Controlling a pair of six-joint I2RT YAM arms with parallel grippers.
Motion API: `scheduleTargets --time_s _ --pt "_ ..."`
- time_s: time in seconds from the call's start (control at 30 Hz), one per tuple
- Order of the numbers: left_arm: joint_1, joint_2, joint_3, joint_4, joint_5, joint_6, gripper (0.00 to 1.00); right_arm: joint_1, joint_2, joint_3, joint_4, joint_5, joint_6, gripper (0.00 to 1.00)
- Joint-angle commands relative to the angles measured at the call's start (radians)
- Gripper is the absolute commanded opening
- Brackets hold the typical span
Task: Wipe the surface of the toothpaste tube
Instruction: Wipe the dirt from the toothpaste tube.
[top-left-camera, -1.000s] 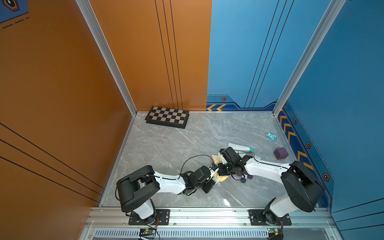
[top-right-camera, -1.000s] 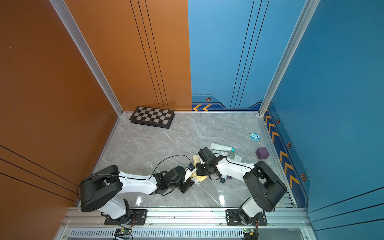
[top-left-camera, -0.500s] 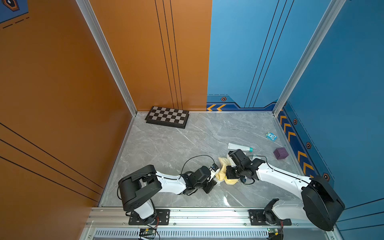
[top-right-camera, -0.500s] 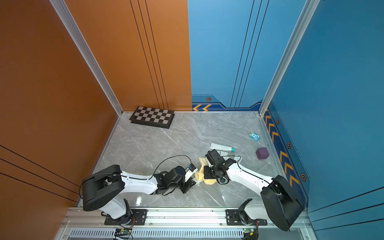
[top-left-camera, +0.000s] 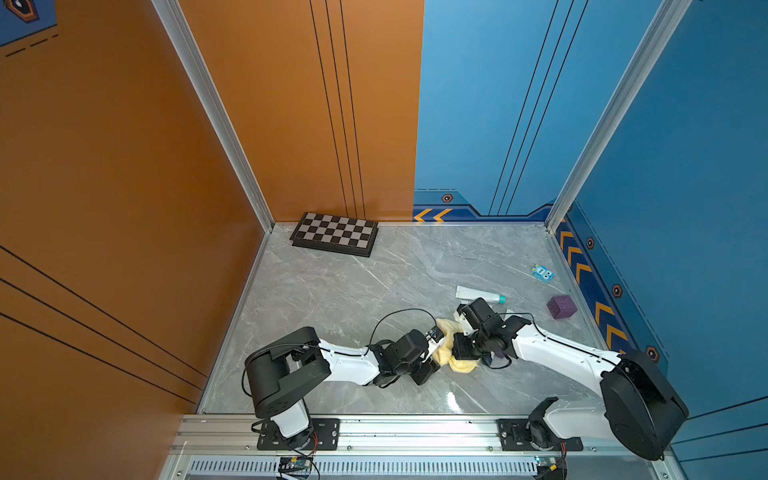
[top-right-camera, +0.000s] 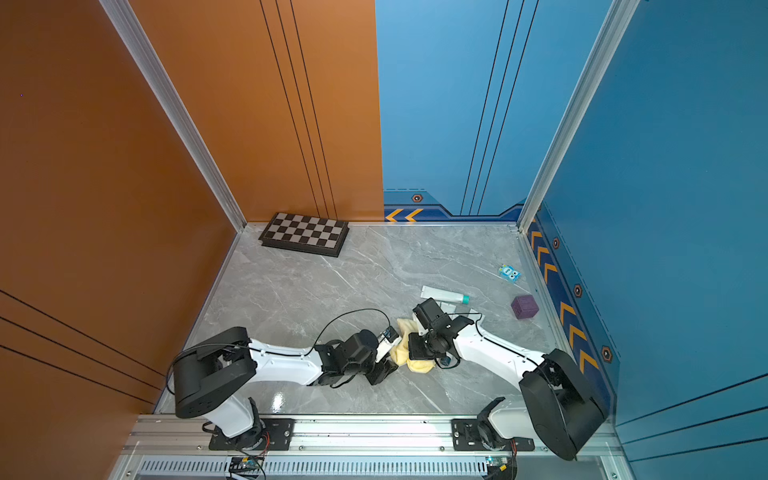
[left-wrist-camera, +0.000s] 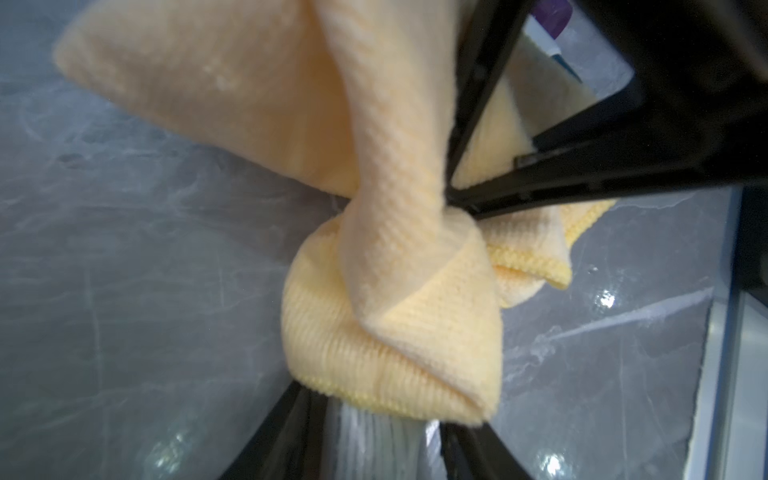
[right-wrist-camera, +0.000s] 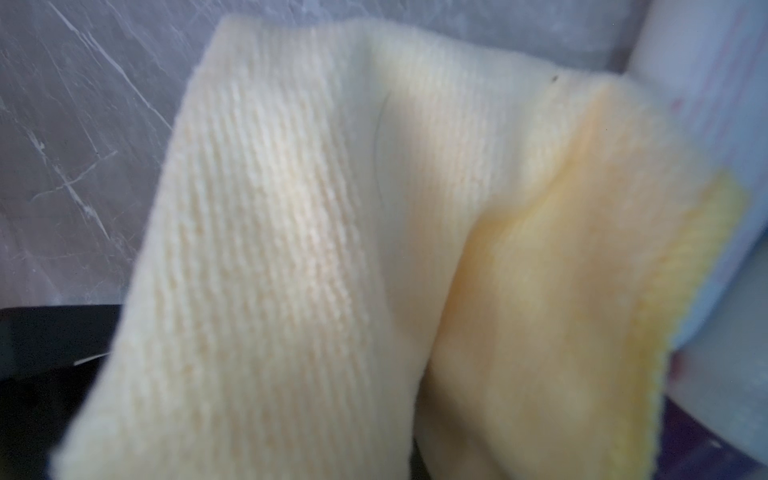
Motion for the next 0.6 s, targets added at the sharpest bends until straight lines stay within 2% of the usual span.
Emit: scheduleTargets --time_s 0.0,0.07,0.1,0.13,0.23,0.37,0.5,0.57 --pt "-0.031 0.105 -0.023 -0.189 -0.004 0.006 0.33 -0.029 0.015 -0.019 -0.07 -0.014 -0.025 0.0" --pt "-0.038 0.117 -0.028 -0.189 -0.001 -0.003 0.21 -0.048 0.014 -0.015 -0.075 -0.019 -0.033 0.0" --pt "-0.042 0.115 -0.033 -0.189 -0.003 -0.008 0.2 -0.055 0.015 -0.012 -0.078 -0.018 -0.037 0.0" --pt "-0.045 0.108 -0.043 -0.19 -0.007 -0.016 0.21 -0.062 0.013 -0.01 -0.082 -0.021 -0.043 0.0" --pt "-0.052 0.079 -0.062 -0.191 -0.017 -0.028 0.44 -0.085 0.01 -0.003 -0.094 -0.027 -0.059 0.0" --pt "-0.073 0.057 -0.047 -0.247 -0.039 -0.03 0.53 -0.104 0.005 0.008 -0.104 -0.029 -0.065 0.0" --pt "-0.089 0.066 -0.039 -0.273 -0.076 -0.035 0.54 -0.107 0.007 0.009 -0.106 -0.029 -0.068 0.0" --pt "-0.093 0.079 -0.048 -0.273 -0.091 -0.049 0.44 -0.106 0.006 0.01 -0.106 -0.035 -0.066 0.0"
